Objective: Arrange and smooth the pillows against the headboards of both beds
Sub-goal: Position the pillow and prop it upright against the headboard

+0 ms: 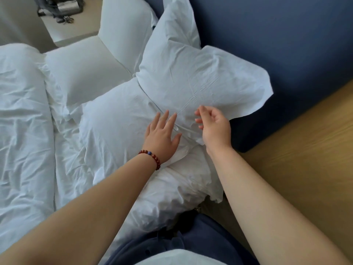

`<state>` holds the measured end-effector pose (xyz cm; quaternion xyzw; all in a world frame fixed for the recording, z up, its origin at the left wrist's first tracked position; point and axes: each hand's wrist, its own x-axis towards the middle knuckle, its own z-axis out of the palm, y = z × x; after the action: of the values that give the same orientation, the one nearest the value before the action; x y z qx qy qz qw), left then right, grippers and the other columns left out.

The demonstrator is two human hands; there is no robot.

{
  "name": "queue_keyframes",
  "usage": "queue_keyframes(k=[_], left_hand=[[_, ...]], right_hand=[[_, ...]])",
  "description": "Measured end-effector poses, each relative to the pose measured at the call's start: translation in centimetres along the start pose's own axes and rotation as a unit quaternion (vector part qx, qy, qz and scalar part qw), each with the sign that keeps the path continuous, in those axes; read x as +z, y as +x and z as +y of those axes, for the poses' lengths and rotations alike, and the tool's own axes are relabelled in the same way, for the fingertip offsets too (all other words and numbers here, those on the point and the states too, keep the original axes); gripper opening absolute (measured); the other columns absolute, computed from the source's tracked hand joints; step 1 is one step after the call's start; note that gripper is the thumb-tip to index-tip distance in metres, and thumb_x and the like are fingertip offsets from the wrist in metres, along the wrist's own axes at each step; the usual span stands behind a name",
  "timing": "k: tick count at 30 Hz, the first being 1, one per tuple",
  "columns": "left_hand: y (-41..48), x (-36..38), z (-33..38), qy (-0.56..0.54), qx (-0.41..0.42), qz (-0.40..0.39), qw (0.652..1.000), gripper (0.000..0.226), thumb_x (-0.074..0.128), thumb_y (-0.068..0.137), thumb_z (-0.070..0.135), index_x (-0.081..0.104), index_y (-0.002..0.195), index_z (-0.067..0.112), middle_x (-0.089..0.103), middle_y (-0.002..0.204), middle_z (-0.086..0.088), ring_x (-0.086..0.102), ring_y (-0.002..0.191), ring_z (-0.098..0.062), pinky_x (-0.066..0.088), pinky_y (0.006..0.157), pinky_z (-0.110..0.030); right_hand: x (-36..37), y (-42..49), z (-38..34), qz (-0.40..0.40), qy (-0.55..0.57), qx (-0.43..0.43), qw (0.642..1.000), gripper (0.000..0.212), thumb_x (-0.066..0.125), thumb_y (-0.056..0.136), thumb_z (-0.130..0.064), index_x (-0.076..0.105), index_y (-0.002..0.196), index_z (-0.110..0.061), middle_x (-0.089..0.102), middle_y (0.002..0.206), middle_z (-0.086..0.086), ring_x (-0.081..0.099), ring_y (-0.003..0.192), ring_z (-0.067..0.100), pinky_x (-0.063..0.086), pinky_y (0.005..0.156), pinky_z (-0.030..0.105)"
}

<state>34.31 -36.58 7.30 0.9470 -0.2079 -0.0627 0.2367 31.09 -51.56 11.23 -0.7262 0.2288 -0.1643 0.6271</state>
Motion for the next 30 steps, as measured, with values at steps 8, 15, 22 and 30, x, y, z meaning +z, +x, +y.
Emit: queue_keyframes(k=[8, 15, 22, 30], left_hand=[[5.3, -5.1, 2.2, -0.052, 0.172, 0.135, 0.974, 0.054, 0.032, 0.097, 0.039, 0.044, 0.144, 0.015, 0.042, 0.151, -0.003, 0.026, 0.146, -0.024, 0.026, 0.117, -0.047], [14.1, -7.1, 6.2, 0.137, 0.327, 0.051, 0.934, 0.061, 0.022, 0.100, 0.049, 0.035, 0.150, 0.018, 0.035, 0.156, 0.000, 0.022, 0.148, -0.020, 0.012, 0.120, -0.037], [20.6, -9.5, 6.5, 0.217, 0.267, 0.033, 0.939, 0.072, 0.013, 0.094, 0.059, 0.049, 0.141, 0.017, 0.052, 0.143, -0.003, 0.041, 0.136, -0.024, 0.022, 0.117, -0.043], [19.8, -8.1, 4.1, 0.249, 0.251, -0.020, 0.935, 0.085, 0.013, 0.085, 0.077, 0.043, 0.142, 0.022, 0.050, 0.144, -0.002, 0.045, 0.133, -0.025, 0.028, 0.114, -0.041]], right_hand=[[-0.6, 3.3, -4.9, 0.031, -0.111, -0.141, 0.983, 0.018, 0.056, 0.098, -0.032, 0.068, 0.096, -0.020, 0.067, 0.089, -0.016, 0.060, 0.086, -0.006, 0.045, 0.076, 0.008], [-4.5, 9.7, -4.8, 0.047, -0.416, -0.271, 0.867, 0.033, 0.054, 0.094, -0.033, 0.068, 0.113, -0.010, 0.070, 0.112, 0.006, 0.063, 0.106, 0.027, 0.048, 0.091, 0.040], [-5.4, 9.7, -2.5, 0.098, -0.449, -0.222, 0.860, 0.057, 0.043, 0.090, -0.055, 0.066, 0.119, -0.011, 0.068, 0.119, 0.007, 0.063, 0.103, 0.032, 0.051, 0.083, 0.044], [-5.2, 8.6, -0.9, 0.020, -0.477, -0.150, 0.866, 0.070, 0.032, 0.091, -0.066, 0.049, 0.141, -0.021, 0.060, 0.130, 0.006, 0.060, 0.109, 0.032, 0.050, 0.083, 0.040]])
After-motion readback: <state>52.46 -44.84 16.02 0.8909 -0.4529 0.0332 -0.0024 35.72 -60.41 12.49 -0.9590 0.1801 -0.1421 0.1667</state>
